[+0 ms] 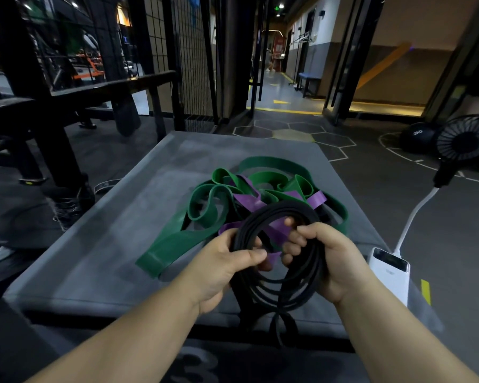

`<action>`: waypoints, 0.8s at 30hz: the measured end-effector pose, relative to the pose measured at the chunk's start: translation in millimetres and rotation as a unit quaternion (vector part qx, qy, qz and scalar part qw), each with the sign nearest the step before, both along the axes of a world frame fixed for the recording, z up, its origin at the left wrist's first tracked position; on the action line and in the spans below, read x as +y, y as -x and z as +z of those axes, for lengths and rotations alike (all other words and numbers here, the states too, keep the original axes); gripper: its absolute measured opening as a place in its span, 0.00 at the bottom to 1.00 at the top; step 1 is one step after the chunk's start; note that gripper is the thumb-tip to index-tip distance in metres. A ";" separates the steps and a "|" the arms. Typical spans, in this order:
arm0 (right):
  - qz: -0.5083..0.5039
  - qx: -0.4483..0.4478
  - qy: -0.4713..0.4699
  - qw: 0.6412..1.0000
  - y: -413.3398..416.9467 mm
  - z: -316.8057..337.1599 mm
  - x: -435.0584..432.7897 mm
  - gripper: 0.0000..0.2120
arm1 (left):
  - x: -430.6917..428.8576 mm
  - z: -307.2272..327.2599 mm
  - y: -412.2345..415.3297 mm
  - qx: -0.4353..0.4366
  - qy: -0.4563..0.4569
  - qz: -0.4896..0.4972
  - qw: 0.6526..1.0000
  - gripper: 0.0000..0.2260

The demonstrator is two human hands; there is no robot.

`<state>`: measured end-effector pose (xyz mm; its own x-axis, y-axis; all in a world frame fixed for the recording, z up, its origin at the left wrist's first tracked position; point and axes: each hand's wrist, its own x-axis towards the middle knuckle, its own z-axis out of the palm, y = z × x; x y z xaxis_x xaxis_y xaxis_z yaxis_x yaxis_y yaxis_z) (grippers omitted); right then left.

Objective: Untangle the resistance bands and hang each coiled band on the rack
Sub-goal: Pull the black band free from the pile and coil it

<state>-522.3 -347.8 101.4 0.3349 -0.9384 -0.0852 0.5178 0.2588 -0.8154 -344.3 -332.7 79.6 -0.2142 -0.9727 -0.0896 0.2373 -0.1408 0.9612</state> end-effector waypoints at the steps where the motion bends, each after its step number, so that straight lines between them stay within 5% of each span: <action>1: 0.003 0.012 0.011 1.000 0.1 1.2 0.7 0.09 | 0.4 1.2 -1.2 -0.006 -0.003 -0.011 1.000 0.18; 5: 0.067 0.054 0.060 0.995 5.7 5.0 3.6 0.15 | -3.5 6.6 -13.5 -0.105 0.004 -0.078 0.991 0.24; 9: 0.122 0.120 0.109 0.979 7.0 3.4 5.2 0.13 | -4.3 16.1 -22.7 -0.136 0.125 -0.081 0.979 0.30; 12: 0.126 0.156 0.145 0.969 4.1 1.7 5.8 0.12 | -2.2 17.8 -20.2 -0.165 0.187 -0.062 0.966 0.25; 17: 0.054 0.207 0.159 0.964 5.8 5.6 4.1 0.12 | -3.0 16.5 -19.6 -0.174 0.168 -0.012 0.970 0.11; 24: 0.010 0.170 0.190 0.967 1.8 12.7 9.4 0.06 | 3.2 32.7 -14.1 -0.154 0.148 -0.089 0.973 0.15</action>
